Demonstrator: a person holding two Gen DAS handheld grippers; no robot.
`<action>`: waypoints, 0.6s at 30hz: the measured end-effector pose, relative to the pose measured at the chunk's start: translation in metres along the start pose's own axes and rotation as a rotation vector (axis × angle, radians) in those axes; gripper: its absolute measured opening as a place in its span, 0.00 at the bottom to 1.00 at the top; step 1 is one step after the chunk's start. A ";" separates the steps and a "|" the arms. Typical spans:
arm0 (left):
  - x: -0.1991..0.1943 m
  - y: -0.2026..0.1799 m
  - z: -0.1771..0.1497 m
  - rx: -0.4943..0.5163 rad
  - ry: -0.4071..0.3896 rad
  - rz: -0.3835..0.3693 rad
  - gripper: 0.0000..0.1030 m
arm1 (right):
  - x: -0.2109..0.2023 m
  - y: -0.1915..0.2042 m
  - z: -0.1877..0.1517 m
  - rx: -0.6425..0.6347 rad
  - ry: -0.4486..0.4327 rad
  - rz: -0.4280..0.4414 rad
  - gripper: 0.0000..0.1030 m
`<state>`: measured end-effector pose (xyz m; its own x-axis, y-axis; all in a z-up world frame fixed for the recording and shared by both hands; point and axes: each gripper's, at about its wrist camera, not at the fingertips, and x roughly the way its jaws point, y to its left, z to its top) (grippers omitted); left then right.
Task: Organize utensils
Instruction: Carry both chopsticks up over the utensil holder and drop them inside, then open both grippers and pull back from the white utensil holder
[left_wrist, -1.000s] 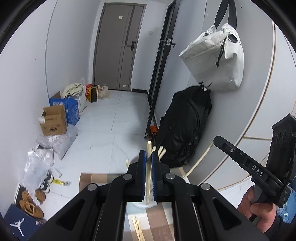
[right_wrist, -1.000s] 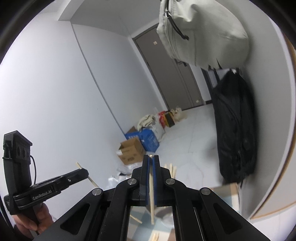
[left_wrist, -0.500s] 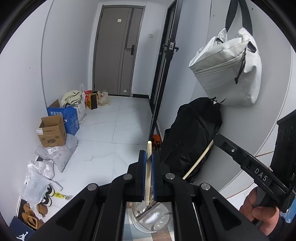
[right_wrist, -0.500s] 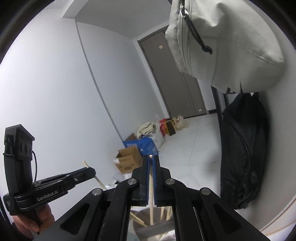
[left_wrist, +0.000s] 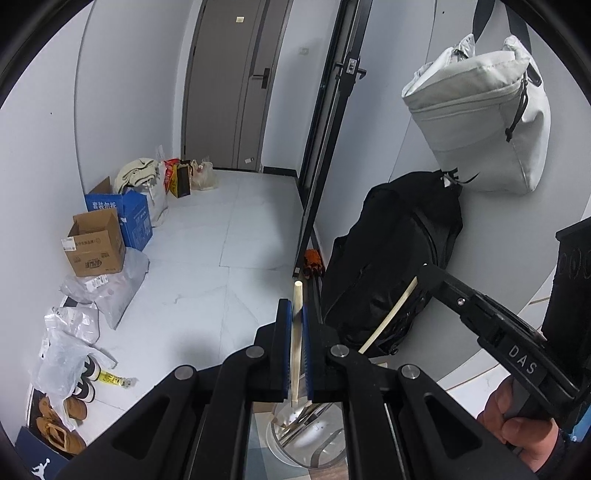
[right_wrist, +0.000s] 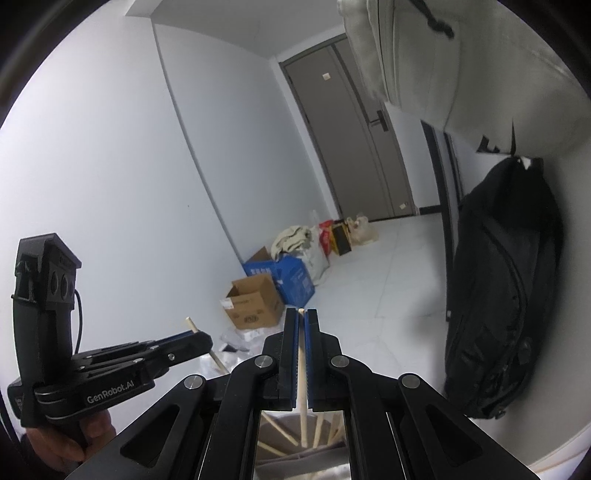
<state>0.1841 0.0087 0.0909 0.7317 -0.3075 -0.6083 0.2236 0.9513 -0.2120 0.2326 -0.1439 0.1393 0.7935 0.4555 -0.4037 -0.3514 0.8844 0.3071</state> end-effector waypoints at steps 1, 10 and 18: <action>0.001 -0.001 -0.001 0.003 0.001 -0.001 0.02 | 0.001 0.000 -0.002 -0.001 0.005 0.000 0.02; 0.011 -0.005 -0.009 0.032 0.022 -0.025 0.02 | 0.014 0.000 -0.017 -0.021 0.043 0.015 0.02; 0.021 0.001 -0.010 0.011 0.081 -0.163 0.04 | 0.024 -0.009 -0.033 0.013 0.113 0.058 0.03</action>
<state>0.1932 0.0031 0.0709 0.6311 -0.4576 -0.6264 0.3424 0.8889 -0.3044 0.2381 -0.1375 0.0988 0.7108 0.5151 -0.4789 -0.3882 0.8551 0.3436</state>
